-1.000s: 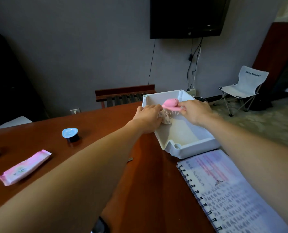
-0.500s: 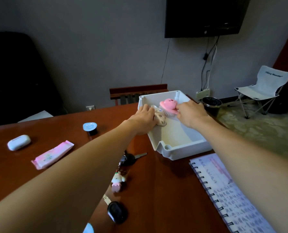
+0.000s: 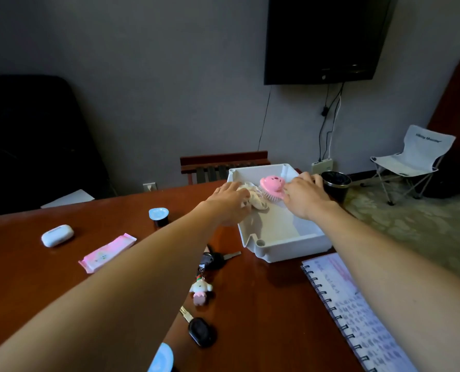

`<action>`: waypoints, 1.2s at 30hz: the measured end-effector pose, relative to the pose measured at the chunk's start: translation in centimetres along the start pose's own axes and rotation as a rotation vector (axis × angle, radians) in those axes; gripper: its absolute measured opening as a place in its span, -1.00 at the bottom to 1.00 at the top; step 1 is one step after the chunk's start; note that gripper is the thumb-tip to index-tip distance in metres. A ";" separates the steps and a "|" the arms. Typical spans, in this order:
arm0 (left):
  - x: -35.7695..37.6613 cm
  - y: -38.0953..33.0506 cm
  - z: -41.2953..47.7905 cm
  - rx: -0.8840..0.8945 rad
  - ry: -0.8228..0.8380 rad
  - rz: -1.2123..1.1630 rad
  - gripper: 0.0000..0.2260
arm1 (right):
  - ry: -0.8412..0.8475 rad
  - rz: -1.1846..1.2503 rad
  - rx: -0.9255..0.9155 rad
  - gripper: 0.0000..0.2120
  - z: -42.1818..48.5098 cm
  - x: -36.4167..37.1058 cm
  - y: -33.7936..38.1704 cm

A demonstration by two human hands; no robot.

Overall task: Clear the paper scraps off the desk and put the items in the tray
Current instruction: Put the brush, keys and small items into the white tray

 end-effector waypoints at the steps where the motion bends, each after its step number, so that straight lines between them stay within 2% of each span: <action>1: -0.4 0.0 -0.6 0.004 -0.009 -0.010 -0.58 | -0.020 0.011 -0.002 -0.67 -0.4 -0.3 -0.1; 13: -3.8 -0.7 -12.4 -0.001 -0.049 0.055 -0.55 | -0.092 0.164 -0.111 -0.65 -8.9 -6.3 3.5; 22: -5.0 0.8 -22.7 -0.030 -0.141 0.023 -0.59 | -0.123 0.209 -0.238 -0.62 -15.8 -8.1 10.1; 30: -3.0 3.1 -28.7 -0.041 -0.200 -0.015 -0.65 | -0.151 0.274 -0.344 -0.63 -20.2 -6.9 14.4; 36: 0.2 5.5 -30.6 -0.091 -0.216 -0.091 -0.68 | -0.049 0.376 -0.380 -0.62 -22.5 -3.4 16.3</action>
Point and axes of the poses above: each hand's wrist, its own z-axis towards the middle knuckle, its own x-axis out of the palm, y = z × x, the point moved 2 cm from there along z, towards the middle knuckle, and after that the axes turned 6 degrees about -z, right-handed, at the moved point
